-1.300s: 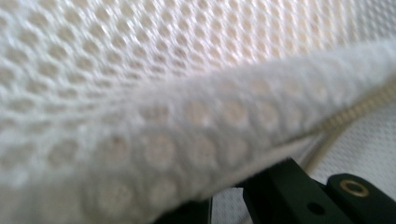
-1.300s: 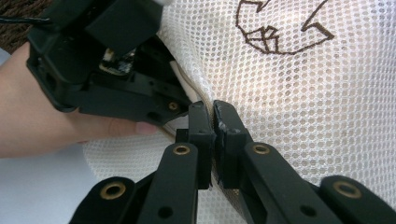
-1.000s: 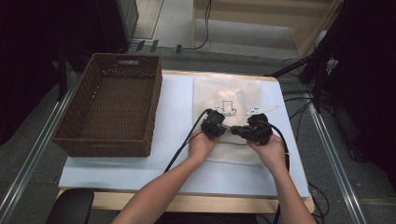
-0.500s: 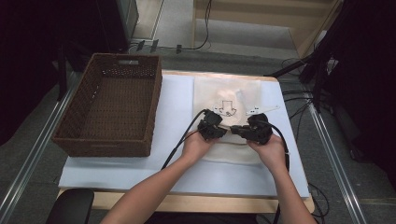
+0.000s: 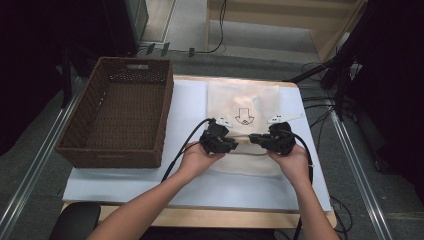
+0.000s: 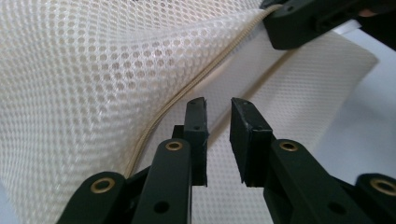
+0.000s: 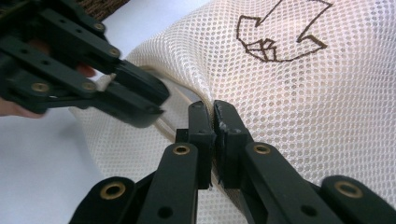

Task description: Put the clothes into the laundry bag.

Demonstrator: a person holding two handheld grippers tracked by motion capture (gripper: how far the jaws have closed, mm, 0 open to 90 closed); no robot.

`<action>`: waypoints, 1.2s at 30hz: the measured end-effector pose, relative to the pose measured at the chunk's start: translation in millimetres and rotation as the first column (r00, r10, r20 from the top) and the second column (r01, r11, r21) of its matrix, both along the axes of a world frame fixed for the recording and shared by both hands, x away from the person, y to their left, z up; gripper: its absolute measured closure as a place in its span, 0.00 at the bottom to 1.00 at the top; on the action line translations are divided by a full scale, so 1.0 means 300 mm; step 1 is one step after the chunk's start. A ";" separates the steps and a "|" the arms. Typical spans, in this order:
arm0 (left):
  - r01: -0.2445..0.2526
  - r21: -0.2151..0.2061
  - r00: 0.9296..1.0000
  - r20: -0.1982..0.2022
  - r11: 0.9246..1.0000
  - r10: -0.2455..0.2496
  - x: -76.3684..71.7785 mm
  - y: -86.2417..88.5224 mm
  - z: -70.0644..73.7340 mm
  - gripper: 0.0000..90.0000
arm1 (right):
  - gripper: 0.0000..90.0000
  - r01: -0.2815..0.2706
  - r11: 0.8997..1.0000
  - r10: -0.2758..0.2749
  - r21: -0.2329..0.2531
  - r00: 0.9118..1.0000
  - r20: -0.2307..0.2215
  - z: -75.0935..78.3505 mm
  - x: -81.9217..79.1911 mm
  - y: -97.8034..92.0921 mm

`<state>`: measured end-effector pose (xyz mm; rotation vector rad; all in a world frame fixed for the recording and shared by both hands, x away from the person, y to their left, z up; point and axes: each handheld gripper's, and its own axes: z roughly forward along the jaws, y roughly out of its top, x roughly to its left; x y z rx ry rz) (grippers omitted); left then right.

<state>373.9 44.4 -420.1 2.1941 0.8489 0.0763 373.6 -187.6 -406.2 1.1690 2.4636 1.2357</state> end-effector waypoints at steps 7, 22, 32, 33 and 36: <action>0.007 -0.013 1.000 0.001 1.000 -0.007 -0.052 0.069 0.024 0.80 | 0.97 -0.017 1.000 0.017 -0.003 1.000 0.003 0.010 -0.012 -0.018; -0.016 -0.011 1.000 0.019 1.000 0.016 -0.106 0.176 0.050 0.60 | 0.97 -0.030 1.000 0.030 0.003 1.000 0.005 0.021 -0.025 -0.045; -0.046 0.014 0.999 -0.011 0.999 0.046 -0.136 0.232 0.018 0.47 | 0.97 -0.038 0.999 0.038 0.002 0.999 -0.001 0.026 -0.029 -0.054; -0.048 0.015 0.999 -0.013 0.999 0.048 -0.138 0.237 0.012 0.47 | 0.97 -0.039 0.999 0.039 0.004 0.999 -0.003 0.027 -0.029 -0.056; -0.059 0.029 0.998 -0.005 0.998 0.060 -0.140 0.248 -0.009 0.47 | 0.97 -0.043 0.999 0.043 0.008 0.999 -0.006 0.027 -0.030 -0.060</action>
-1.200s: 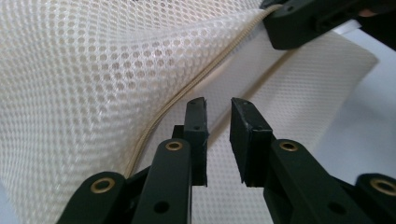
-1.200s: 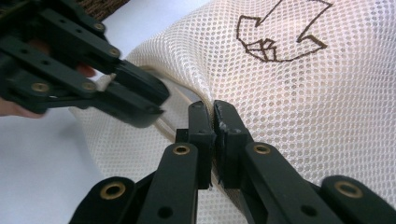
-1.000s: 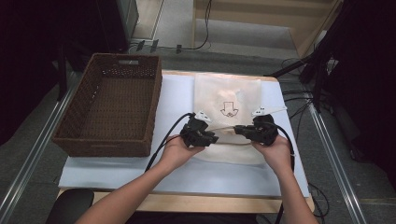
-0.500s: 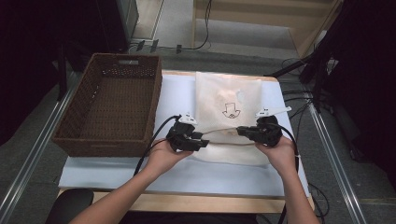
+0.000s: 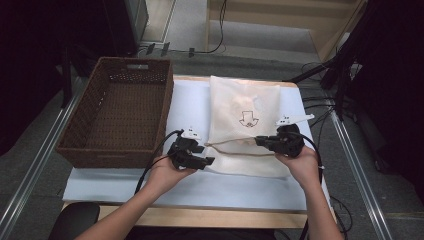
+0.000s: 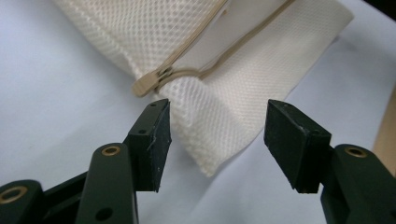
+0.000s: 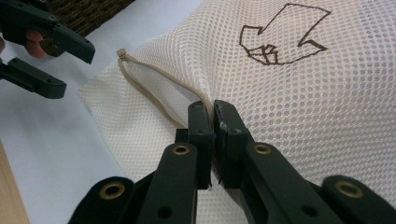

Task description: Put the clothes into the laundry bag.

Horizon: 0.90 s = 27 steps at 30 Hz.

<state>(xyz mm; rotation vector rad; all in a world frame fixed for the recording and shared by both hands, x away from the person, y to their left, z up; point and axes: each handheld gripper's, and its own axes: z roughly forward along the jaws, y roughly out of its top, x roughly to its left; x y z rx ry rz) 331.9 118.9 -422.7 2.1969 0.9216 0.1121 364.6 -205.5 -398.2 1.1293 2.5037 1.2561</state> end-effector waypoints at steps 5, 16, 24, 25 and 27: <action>-0.031 -0.013 0.999 -0.022 0.999 0.031 0.021 0.023 -0.048 0.44 | 0.97 -0.020 1.000 0.020 -0.001 1.000 -0.017 -0.008 0.001 -0.004; -0.033 0.039 0.997 -0.069 0.999 0.036 0.036 -0.003 -0.109 0.87 | 0.97 -0.046 0.998 0.043 -0.042 0.996 -0.077 -0.083 0.020 0.017; -0.036 0.048 0.997 -0.068 0.998 0.039 0.031 -0.003 -0.107 0.96 | 0.97 -0.042 0.997 0.035 -0.063 0.994 -0.106 -0.188 0.046 0.039; -0.033 0.051 0.997 -0.071 0.998 0.037 0.030 0.000 -0.109 0.96 | 0.97 -0.044 0.996 0.036 -0.079 0.994 -0.100 -0.203 0.048 0.042; -0.030 0.052 0.997 -0.070 0.998 0.033 0.027 0.002 -0.111 0.96 | 0.96 -0.045 0.995 0.035 -0.088 0.993 -0.110 -0.221 0.053 0.044</action>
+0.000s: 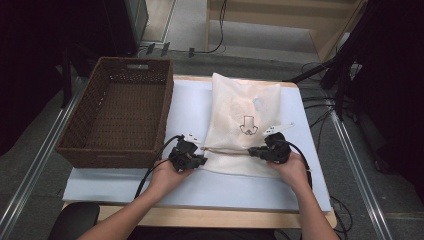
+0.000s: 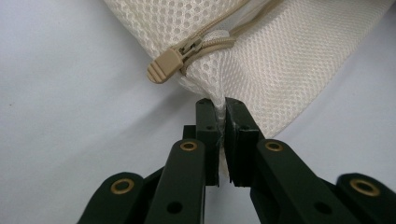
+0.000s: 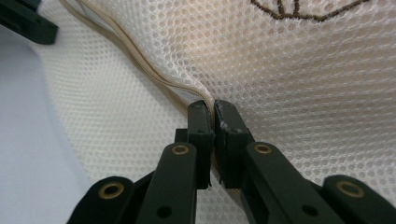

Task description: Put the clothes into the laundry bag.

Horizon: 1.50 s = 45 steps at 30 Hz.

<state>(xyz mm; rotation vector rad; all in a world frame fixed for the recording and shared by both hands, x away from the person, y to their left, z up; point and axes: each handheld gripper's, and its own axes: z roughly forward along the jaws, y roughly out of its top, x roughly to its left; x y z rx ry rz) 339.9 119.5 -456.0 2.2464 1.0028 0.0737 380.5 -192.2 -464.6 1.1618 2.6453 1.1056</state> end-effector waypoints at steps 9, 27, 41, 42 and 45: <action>0.031 0.029 0.999 -0.028 0.999 -0.031 -0.030 -0.002 0.004 0.98 | 0.97 0.006 1.000 -0.006 -0.009 1.000 0.001 -0.012 0.001 -0.042; 0.079 -0.048 0.997 0.014 0.996 -0.079 -0.028 0.020 0.061 0.53 | 0.60 -0.048 0.998 0.047 0.032 0.999 0.014 0.049 -0.015 -0.041; 0.114 -0.105 0.992 0.059 0.988 -0.108 -0.046 0.031 0.133 0.43 | 0.43 0.034 0.996 -0.042 0.080 0.994 0.105 0.130 -0.018 -0.092; 0.115 -0.105 0.992 0.057 0.988 -0.110 -0.046 0.031 0.134 0.43 | 0.42 0.042 0.996 -0.051 0.078 0.993 0.111 0.130 -0.016 -0.100; 0.119 -0.104 0.992 0.064 0.987 -0.113 -0.047 0.032 0.136 0.43 | 0.42 0.066 0.995 -0.075 0.077 0.990 0.117 0.131 -0.014 -0.125</action>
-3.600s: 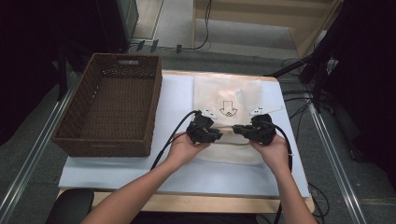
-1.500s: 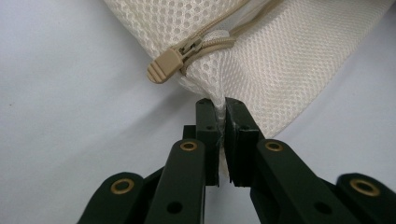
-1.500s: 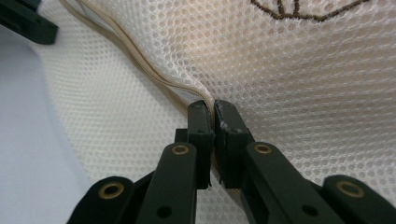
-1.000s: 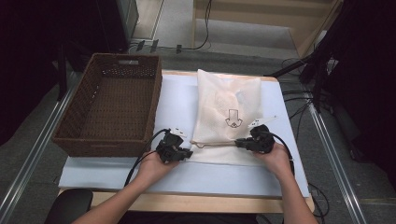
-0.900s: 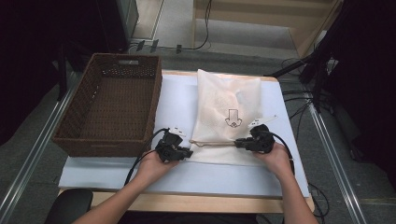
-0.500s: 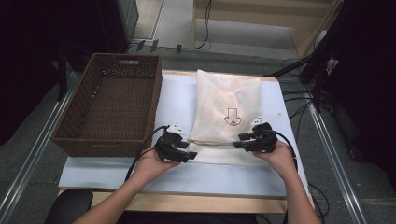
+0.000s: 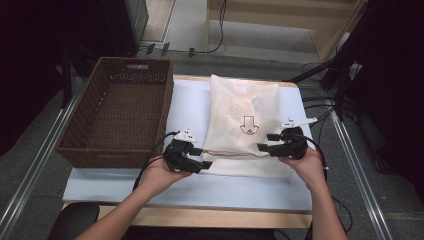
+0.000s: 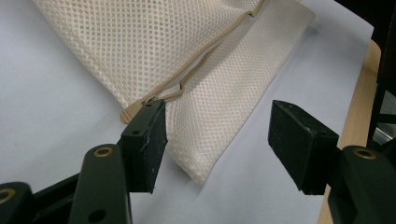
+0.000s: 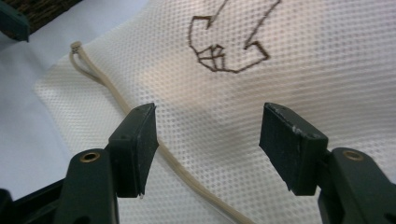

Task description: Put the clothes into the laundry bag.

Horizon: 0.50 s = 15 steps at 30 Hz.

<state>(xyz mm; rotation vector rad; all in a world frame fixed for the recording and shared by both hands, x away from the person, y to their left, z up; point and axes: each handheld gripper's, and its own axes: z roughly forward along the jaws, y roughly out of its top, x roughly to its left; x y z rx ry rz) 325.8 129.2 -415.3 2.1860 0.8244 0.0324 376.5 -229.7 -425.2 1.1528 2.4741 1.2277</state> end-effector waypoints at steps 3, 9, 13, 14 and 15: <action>0.005 -0.003 1.000 0.005 1.000 -0.005 0.003 0.000 -0.002 0.42 | 0.41 0.027 1.000 -0.027 0.009 1.000 0.009 -0.004 0.003 -0.026; 0.003 -0.001 1.000 0.007 1.000 -0.003 0.005 -0.009 -0.004 0.42 | 0.40 0.073 0.997 -0.073 0.003 0.997 0.011 -0.015 0.012 -0.060; 0.012 -0.017 1.000 -0.013 1.000 -0.013 0.006 -0.012 -0.011 0.42 | 0.39 0.098 0.995 -0.098 -0.009 0.995 0.018 -0.023 0.018 -0.079; 0.014 -0.017 1.000 -0.014 1.000 -0.014 0.008 -0.012 -0.013 0.42 | 0.39 0.101 0.995 -0.100 -0.009 0.995 0.017 -0.026 0.020 -0.084; 0.011 -0.020 1.000 -0.015 1.000 -0.012 0.009 -0.012 -0.016 0.42 | 0.39 0.107 0.994 -0.107 -0.010 0.994 0.013 -0.028 0.022 -0.087</action>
